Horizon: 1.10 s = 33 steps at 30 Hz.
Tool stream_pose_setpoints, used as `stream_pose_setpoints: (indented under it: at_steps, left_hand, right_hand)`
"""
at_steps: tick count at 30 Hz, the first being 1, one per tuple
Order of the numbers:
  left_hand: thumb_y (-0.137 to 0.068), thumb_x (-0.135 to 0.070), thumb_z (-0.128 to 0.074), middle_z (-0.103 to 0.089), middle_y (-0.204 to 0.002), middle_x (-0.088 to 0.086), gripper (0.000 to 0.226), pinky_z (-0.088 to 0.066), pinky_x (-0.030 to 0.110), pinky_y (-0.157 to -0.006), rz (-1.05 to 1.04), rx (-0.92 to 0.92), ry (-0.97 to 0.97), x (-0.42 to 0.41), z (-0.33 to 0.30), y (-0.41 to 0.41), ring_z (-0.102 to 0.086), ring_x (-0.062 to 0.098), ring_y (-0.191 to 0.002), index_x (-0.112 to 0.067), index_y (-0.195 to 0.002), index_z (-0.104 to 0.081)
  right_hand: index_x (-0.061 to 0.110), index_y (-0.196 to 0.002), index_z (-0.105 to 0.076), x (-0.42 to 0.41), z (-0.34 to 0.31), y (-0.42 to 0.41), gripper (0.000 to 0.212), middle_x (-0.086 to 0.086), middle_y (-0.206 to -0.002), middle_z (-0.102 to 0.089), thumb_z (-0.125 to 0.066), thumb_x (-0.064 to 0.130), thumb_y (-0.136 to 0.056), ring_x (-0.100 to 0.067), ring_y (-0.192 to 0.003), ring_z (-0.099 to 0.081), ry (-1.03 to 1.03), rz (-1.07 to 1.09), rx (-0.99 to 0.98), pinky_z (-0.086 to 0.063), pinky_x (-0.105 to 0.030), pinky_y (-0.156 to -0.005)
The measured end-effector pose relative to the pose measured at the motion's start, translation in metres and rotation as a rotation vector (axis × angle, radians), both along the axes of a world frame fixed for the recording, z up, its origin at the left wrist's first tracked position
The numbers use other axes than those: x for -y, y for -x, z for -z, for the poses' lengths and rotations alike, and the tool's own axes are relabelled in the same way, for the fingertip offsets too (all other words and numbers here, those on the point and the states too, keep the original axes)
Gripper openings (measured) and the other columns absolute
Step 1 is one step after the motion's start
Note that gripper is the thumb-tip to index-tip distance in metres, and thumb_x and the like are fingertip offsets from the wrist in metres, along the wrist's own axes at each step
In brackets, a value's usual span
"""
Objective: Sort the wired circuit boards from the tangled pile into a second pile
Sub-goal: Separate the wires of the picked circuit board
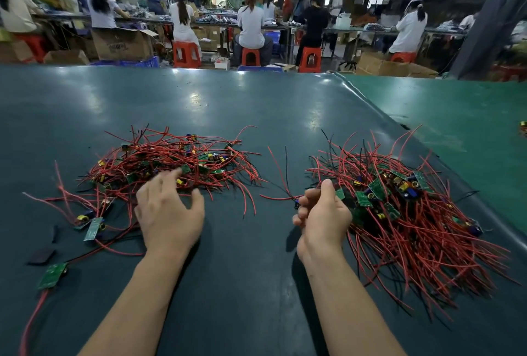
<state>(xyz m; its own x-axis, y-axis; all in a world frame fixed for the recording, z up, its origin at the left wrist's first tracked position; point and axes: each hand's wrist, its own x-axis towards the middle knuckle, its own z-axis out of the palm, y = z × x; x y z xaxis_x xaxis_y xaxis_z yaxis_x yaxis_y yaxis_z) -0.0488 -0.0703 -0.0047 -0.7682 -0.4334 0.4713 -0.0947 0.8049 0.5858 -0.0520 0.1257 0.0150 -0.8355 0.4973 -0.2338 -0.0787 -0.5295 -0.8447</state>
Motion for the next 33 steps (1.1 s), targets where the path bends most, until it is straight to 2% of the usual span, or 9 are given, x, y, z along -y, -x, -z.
stream_pose_setpoints:
  at_steps: [2,4,9,13,17,22,25,27,33]
  left_hand:
    - [-0.091,-0.033,-0.060,-0.047,-0.144,0.006,0.045,-0.031,0.047,-0.107,-0.011,0.212,0.052,0.001,0.002,0.001,-0.041,0.033,-0.131,-0.015,-0.132,-0.058]
    - [-0.091,-0.036,-0.062,-0.051,-0.139,0.004,0.038,-0.035,0.046,-0.103,-0.008,0.231,0.082,0.002,0.004,0.002,-0.046,0.034,-0.123,-0.016,-0.124,-0.065]
    - [-0.094,-0.042,-0.059,-0.062,-0.109,0.015,0.037,-0.041,0.044,-0.095,-0.021,0.044,-0.096,0.001,0.002,0.003,-0.055,0.035,-0.105,-0.008,-0.103,-0.069]
    - [-0.095,-0.028,-0.060,-0.063,-0.097,0.013,0.021,-0.041,0.043,-0.087,-0.054,-0.056,-0.132,-0.001,-0.002,-0.001,-0.057,0.033,-0.094,-0.008,-0.099,-0.066]
    - [-0.087,-0.013,-0.069,-0.062,-0.095,0.006,0.011,-0.041,0.035,-0.079,-0.033,-0.213,-0.102,-0.004,-0.004,-0.006,-0.058,0.027,-0.087,-0.010,-0.096,-0.064]
    - [-0.084,0.004,-0.064,-0.060,-0.086,0.013,0.007,-0.035,0.032,-0.078,-0.033,-0.531,0.056,-0.003,-0.008,-0.009,-0.049,0.023,-0.083,-0.002,-0.088,-0.063]
    - [-0.083,0.010,-0.062,-0.061,-0.088,0.016,0.009,-0.040,0.037,-0.080,0.084,-0.694,0.137,-0.005,-0.010,-0.011,-0.051,0.024,-0.087,0.002,-0.086,-0.064]
    - [-0.083,0.011,-0.062,-0.062,-0.091,0.017,0.010,-0.040,0.033,-0.084,0.166,-0.754,0.184,-0.009,-0.010,-0.014,-0.053,0.029,-0.090,0.003,-0.087,-0.065]
    - [-0.084,0.004,-0.064,-0.057,-0.098,0.010,0.016,-0.044,0.033,-0.083,0.478,-0.774,0.249,-0.026,-0.014,-0.023,-0.054,0.029,-0.089,-0.005,-0.096,-0.063]
  right_hand:
    - [0.009,-0.063,-0.052,0.000,0.000,0.000,0.042,0.000,-0.044,-0.053,-0.049,0.029,-0.101,-0.011,-0.034,-0.038,-0.016,-0.017,0.002,-0.030,-0.019,-0.034]
    - [0.009,-0.064,-0.052,0.002,0.001,0.000,0.042,0.001,-0.043,-0.053,-0.049,0.028,-0.101,-0.010,-0.033,-0.038,-0.040,-0.035,0.005,-0.030,-0.018,-0.034]
    - [0.010,-0.063,-0.053,0.004,0.003,0.000,0.042,0.001,-0.044,-0.053,-0.051,0.028,-0.100,-0.010,-0.034,-0.038,-0.071,-0.072,0.007,-0.030,-0.019,-0.035]
    - [0.011,-0.062,-0.053,0.005,0.003,0.000,0.042,0.001,-0.044,-0.053,-0.051,0.028,-0.100,-0.010,-0.034,-0.037,-0.078,-0.082,0.010,-0.030,-0.020,-0.034]
    - [0.011,-0.061,-0.054,0.005,0.002,0.000,0.043,0.002,-0.044,-0.053,-0.051,0.029,-0.099,-0.010,-0.034,-0.037,-0.099,-0.088,0.023,-0.031,-0.018,-0.035]
    - [0.010,-0.063,-0.055,0.005,0.001,-0.001,0.041,0.003,-0.044,-0.054,-0.051,0.029,-0.100,-0.009,-0.033,-0.038,-0.121,-0.108,0.024,-0.031,-0.017,-0.035]
    - [0.012,-0.065,-0.058,0.008,-0.001,-0.003,0.039,0.003,-0.048,-0.058,-0.052,0.028,-0.099,-0.009,-0.035,-0.038,-0.240,-0.236,-0.001,-0.032,-0.017,-0.035]
    - [0.012,-0.068,-0.060,0.014,-0.002,-0.006,0.033,0.003,-0.053,-0.061,-0.055,0.026,-0.098,-0.009,-0.037,-0.040,-0.344,-0.397,-0.039,-0.031,-0.017,-0.036]
    - [0.022,-0.092,-0.067,0.036,-0.002,-0.016,0.008,0.002,-0.065,-0.061,-0.062,0.027,-0.095,-0.008,-0.041,-0.045,-0.364,-0.711,-0.240,-0.030,-0.017,-0.035]
